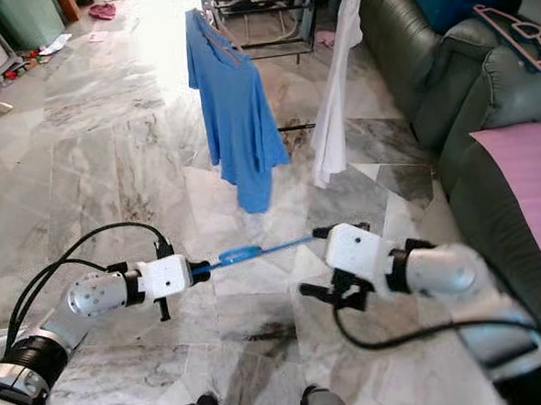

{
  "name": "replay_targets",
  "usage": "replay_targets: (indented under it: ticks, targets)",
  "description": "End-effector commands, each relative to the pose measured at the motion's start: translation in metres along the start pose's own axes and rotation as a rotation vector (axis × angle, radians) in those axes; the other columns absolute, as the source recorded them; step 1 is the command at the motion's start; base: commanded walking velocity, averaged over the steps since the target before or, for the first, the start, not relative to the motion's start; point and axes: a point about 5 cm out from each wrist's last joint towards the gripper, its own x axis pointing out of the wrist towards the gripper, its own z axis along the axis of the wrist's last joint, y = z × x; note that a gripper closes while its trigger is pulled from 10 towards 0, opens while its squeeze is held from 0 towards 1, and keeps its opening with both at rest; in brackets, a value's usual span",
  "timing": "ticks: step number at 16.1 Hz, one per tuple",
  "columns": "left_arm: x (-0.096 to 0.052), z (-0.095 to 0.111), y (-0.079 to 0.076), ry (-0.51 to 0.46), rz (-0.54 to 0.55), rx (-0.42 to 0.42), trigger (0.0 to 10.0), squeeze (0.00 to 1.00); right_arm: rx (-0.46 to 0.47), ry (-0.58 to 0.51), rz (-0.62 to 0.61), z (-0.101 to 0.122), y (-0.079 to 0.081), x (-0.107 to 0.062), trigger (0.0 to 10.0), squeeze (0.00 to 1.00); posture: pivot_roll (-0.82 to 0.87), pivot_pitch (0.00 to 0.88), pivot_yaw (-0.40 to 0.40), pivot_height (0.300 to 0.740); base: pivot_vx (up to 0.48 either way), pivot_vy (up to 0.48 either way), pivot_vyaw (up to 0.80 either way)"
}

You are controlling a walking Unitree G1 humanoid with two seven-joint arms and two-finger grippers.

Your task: Hang hanger

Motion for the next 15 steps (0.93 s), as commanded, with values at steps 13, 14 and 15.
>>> replay_targets:
  ticks: [13, 14, 15]
  targets:
    - [0.003, 0.009, 0.002, -0.064, -0.037, 0.057, 10.0, 0.00, -0.293, 0.101, 0.163, -0.008, -0.014, 0.064, 0.0, 0.00, -0.17, 0.236, 0.070, 0.740, 0.000, 0.000, 0.00]
    - [0.003, 0.009, 0.001, -0.065, -0.039, 0.057, 10.0, 0.00, -0.310, 0.101, 0.154, -0.008, -0.016, 0.067, 0.0, 0.00, -0.17, 0.236, 0.070, 0.740, 0.000, 0.000, 0.00]
    - [0.003, 0.009, 0.001, -0.065, -0.040, 0.057, 10.0, 0.00, -0.317, 0.097, 0.147, -0.007, -0.017, 0.068, 0.0, 0.00, -0.17, 0.236, 0.070, 0.740, 0.000, 0.000, 0.00]
